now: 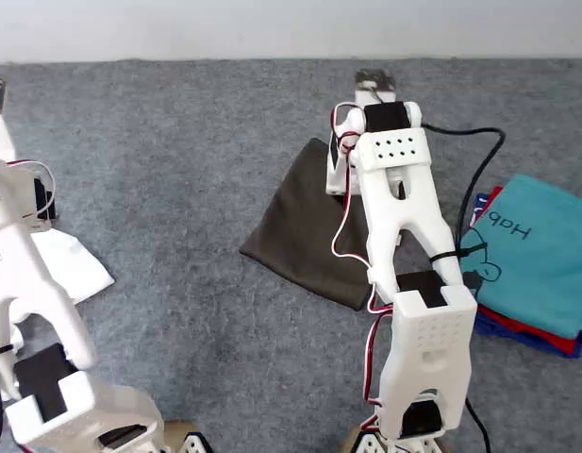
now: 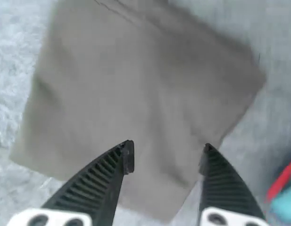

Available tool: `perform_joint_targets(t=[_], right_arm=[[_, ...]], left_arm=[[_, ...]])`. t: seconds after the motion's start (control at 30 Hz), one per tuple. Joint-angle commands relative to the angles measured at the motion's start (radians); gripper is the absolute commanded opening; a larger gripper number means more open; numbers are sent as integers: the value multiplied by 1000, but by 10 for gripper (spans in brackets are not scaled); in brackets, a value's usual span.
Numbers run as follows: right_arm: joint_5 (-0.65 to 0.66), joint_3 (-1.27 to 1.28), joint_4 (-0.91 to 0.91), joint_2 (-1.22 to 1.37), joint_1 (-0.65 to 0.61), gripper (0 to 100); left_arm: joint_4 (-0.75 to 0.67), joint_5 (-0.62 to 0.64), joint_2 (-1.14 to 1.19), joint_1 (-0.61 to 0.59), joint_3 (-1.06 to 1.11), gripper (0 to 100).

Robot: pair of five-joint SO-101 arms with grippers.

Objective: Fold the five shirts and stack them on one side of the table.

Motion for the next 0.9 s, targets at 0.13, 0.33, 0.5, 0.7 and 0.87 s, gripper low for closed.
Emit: perform_joint_targets(t=[0.13,0.33,0.5,0.7,0.87], right_arm=[[-244,-43,116,-22,-18,518],[-313,-43,36,45,-47,531],[-359,-43,-97,157,-44,508],[-385,-43,-262,308,-42,485],[-387,-49,-271,395,-41,347]], left_arm=[[11,-3,-44,5,-7,83],[11,-3,-48,5,-8,83],[11,-3,-48,5,-10,83],[12,-3,-49,5,-10,83],[12,-3,-49,5,-10,83]])
